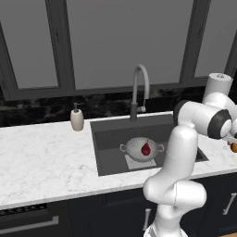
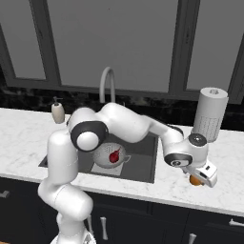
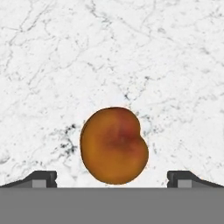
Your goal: Put the colander in the sink, put the peach, pear in the colander, and turn on the sink faucet and pour water over the colander.
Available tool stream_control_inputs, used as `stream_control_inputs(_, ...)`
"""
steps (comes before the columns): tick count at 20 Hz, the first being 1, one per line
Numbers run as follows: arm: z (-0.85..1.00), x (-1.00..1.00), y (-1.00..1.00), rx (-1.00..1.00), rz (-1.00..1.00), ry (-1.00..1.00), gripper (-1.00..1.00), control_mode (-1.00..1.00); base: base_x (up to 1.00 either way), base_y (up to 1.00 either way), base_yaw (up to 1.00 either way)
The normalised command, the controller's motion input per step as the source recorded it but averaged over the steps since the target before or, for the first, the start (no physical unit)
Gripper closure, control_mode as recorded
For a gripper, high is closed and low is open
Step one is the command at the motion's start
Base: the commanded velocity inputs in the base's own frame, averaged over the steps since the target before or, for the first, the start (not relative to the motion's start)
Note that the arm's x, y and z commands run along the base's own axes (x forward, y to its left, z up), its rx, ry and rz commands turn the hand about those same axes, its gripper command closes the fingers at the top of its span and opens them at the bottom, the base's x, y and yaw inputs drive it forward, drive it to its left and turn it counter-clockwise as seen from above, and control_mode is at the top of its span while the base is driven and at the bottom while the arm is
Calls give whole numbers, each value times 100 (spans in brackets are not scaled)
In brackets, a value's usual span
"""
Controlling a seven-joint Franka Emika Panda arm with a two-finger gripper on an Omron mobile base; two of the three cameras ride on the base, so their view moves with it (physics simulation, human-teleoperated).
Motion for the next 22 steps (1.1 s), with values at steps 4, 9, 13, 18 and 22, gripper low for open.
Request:
stream_control_inputs(4, -10, 11, 0, 0, 0, 2, -100, -100, 0, 0, 0)
stream_control_inputs(9, -9, 14, 0, 0, 0, 3, -100, -100, 0, 0, 0)
stream_control_inputs(13, -13, 14, 0, 0, 0, 0, -100, -100, 0, 0, 0)
stream_control_inputs(18, -13, 7, -6, 1, 0, 0, -100, -100, 0, 0, 0)
stream_control_inputs(22, -16, 0, -1, 0, 0, 4, -100, -100, 0, 0, 0)
